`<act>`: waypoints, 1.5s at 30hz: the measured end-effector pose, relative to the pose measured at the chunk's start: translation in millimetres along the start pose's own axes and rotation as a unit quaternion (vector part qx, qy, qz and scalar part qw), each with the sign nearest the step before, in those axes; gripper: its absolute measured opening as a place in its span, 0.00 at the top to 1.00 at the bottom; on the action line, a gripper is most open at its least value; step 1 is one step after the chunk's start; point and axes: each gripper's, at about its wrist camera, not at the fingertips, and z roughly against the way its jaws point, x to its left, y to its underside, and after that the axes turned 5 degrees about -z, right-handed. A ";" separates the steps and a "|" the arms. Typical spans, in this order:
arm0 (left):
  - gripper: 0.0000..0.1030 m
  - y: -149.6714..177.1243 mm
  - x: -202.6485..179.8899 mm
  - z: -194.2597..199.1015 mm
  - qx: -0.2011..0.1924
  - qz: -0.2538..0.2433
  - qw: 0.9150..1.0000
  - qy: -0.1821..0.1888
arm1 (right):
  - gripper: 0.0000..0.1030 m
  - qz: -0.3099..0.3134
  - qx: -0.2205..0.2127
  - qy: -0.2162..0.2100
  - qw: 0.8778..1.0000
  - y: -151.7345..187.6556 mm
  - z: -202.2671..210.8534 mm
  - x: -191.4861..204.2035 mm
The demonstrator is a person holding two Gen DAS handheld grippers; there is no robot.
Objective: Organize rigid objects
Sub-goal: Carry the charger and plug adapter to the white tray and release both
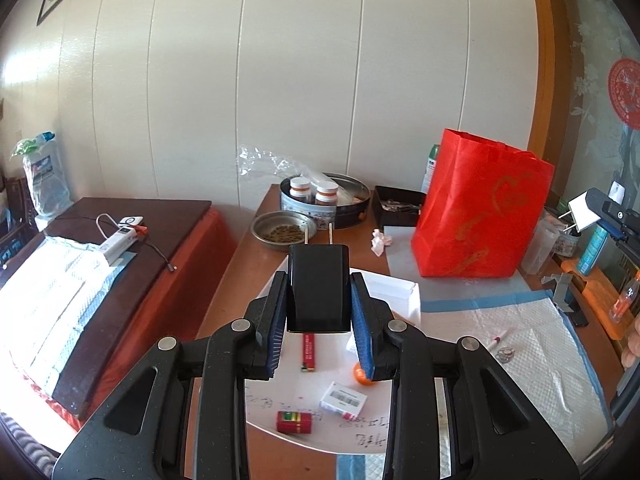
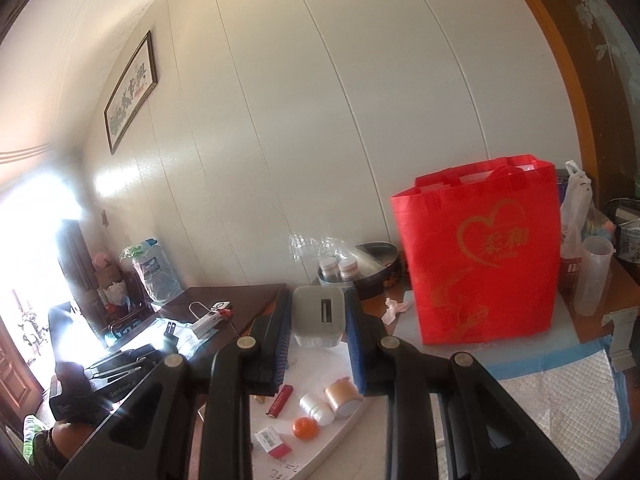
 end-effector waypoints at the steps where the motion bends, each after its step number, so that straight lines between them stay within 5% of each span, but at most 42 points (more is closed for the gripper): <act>1: 0.72 0.3 2.0 0.7 0.000 0.001 1.000 -0.001 | 0.76 0.002 0.002 -0.002 1.000 1.1 -2.2 3.2; 13: 0.72 5.1 20.5 -17.7 0.017 0.013 1.000 0.001 | 0.76 0.032 0.056 0.002 0.998 19.2 -52.6 26.1; 24: 0.72 23.1 41.0 -80.8 0.064 0.026 0.997 -0.017 | 0.76 0.064 0.133 0.048 0.988 61.8 -131.5 17.9; 28: 0.72 34.8 41.7 -114.5 0.100 0.039 0.994 -0.005 | 0.76 0.024 0.183 0.033 0.982 79.6 -163.1 6.7; 34: 0.72 53.1 35.0 -143.0 0.132 0.038 0.991 0.006 | 0.76 0.045 0.222 0.000 0.974 110.9 -183.4 28.0; 42: 0.72 64.2 50.2 -157.3 0.155 0.048 0.986 -0.031 | 0.76 0.051 0.263 -0.017 0.963 143.9 -207.9 43.7; 43: 0.70 64.1 51.5 -157.6 0.156 0.049 0.986 -0.032 | 0.76 0.054 0.263 -0.017 0.963 145.7 -207.8 44.9; 45: 0.45 63.6 53.3 -156.9 0.156 0.055 0.986 -0.035 | 0.75 0.059 0.262 -0.016 0.963 146.5 -206.9 46.6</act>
